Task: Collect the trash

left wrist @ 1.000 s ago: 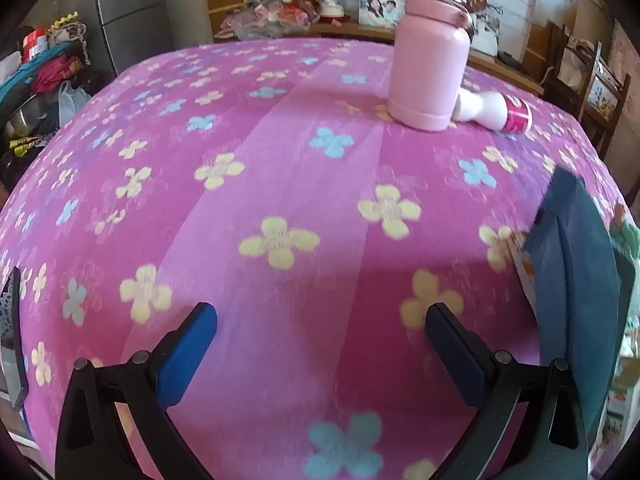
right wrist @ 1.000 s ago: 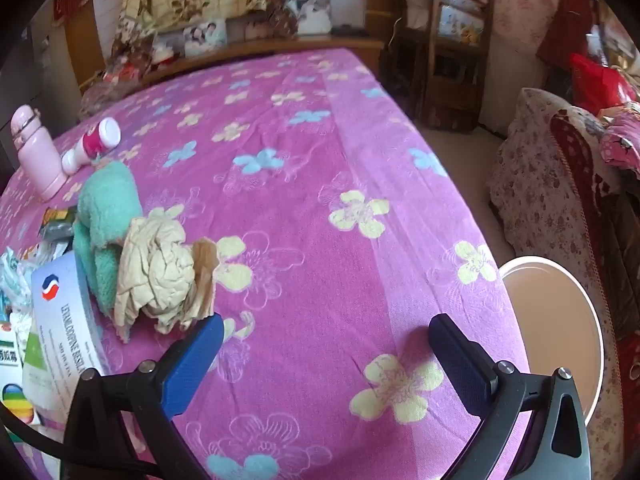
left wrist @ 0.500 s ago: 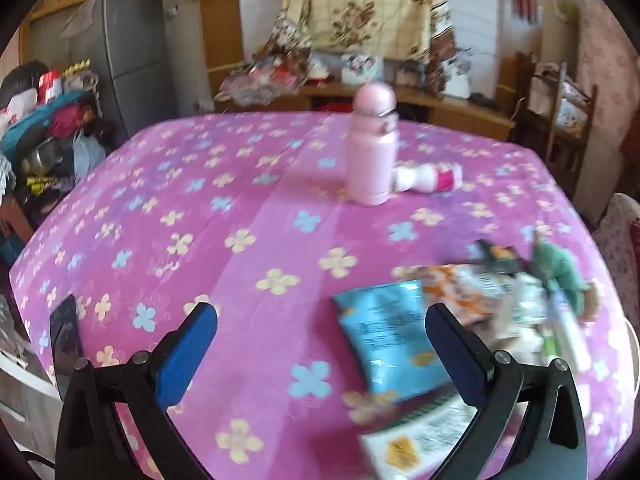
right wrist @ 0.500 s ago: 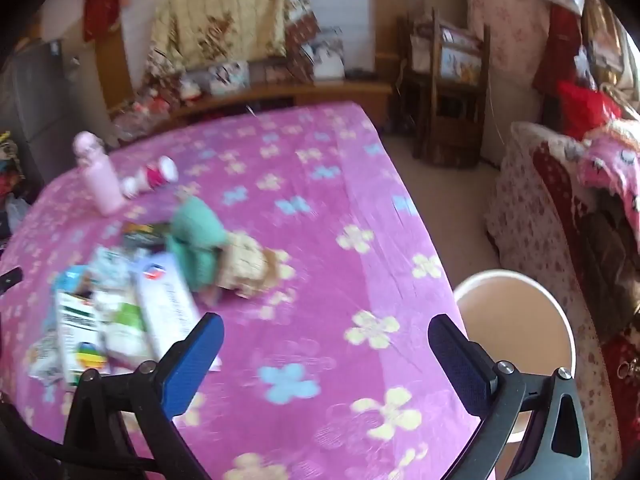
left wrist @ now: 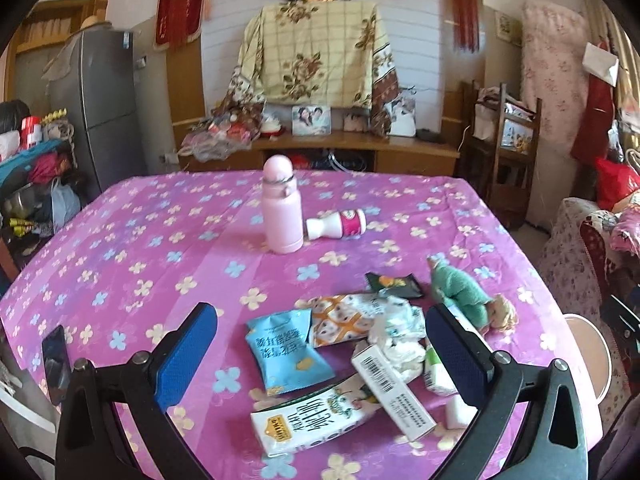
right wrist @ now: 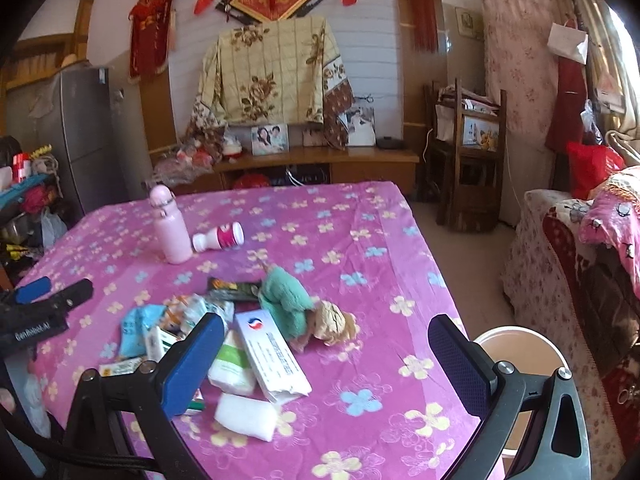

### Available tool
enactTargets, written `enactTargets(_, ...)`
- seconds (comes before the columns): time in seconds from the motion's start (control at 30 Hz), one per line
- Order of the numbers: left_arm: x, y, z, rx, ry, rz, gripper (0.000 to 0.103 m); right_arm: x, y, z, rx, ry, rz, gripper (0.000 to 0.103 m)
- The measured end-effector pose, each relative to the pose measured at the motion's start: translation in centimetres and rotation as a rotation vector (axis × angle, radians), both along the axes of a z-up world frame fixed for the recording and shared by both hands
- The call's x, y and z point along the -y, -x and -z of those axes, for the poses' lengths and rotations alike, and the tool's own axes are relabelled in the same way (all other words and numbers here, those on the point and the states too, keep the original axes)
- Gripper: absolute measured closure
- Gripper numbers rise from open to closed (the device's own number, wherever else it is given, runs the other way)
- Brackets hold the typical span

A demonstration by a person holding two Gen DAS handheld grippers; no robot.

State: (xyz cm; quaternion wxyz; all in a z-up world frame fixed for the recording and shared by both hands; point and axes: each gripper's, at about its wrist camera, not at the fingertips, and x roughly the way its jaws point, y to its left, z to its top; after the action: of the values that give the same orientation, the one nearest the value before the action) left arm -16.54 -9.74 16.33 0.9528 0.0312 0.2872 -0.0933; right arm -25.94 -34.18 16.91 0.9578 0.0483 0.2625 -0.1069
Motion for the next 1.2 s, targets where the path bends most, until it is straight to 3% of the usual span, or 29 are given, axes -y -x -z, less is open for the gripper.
enactTargets(1.2, 1.7, 2.0, -0.4, 0.032, 0.069, 0.022, 0.000, -0.3, 0.5, -0.8, 0.047, -0.002, 0.029, 0.000)
